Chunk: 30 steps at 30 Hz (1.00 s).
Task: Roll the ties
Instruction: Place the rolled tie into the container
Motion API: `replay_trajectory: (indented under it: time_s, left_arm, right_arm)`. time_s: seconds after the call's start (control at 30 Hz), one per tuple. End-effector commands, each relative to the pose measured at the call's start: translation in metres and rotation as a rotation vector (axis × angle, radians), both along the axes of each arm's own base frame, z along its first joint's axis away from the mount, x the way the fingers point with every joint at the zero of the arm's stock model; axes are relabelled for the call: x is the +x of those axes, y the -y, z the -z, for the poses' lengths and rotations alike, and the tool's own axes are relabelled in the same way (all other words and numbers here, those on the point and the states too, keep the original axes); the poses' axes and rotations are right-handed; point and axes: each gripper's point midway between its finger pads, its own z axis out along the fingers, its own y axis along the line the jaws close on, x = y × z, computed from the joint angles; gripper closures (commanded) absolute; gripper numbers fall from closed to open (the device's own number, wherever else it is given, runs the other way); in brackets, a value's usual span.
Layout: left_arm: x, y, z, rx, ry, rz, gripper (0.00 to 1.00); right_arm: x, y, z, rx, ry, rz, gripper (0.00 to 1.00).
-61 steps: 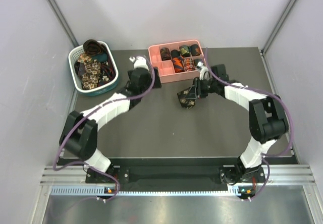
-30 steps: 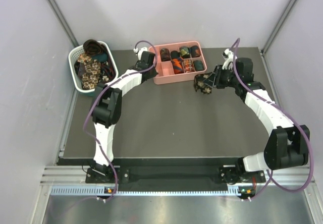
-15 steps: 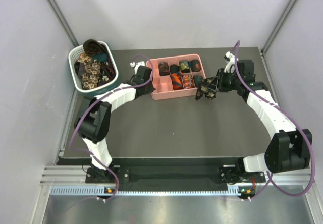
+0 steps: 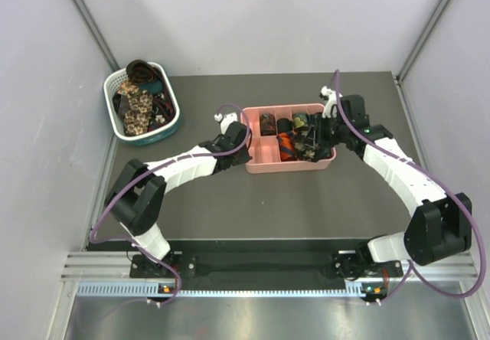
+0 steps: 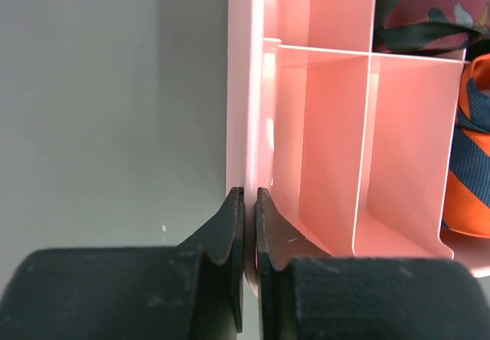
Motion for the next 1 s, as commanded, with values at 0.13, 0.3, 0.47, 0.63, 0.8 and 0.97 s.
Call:
replay_trajectory:
  time_s: [0.13, 0.3, 0.47, 0.63, 0.8, 0.97]
  left_arm:
    - [-0.028, 0.010, -0.005, -0.105, -0.067, -0.003, 0.73]
    - [-0.028, 0.008, -0.007, -0.087, -0.069, -0.001, 0.47]
    - [-0.028, 0.001, -0.015, -0.063, -0.048, -0.005, 0.27]
    - [-0.029, -0.009, -0.030, -0.041, -0.022, -0.016, 0.25]
    - [-0.030, -0.009, -0.043, -0.054, 0.002, -0.006, 0.25]
    - [-0.030, -0.011, -0.051, -0.051, 0.017, -0.003, 0.25]
  right_arm:
    - [0.013, -0.029, -0.028, -0.053, 0.075, 0.001, 1.00]
    - [0.015, -0.045, -0.014, -0.110, 0.043, 0.012, 1.00]
    - [0.019, -0.051, -0.005, -0.192, 0.031, 0.049, 1.00]
    - [0.020, -0.058, 0.003, -0.219, 0.009, 0.053, 1.00]
    - [0.022, -0.077, 0.013, -0.235, -0.028, 0.037, 1.00]
    - [0.021, -0.093, 0.031, -0.282, -0.086, 0.012, 1.00]
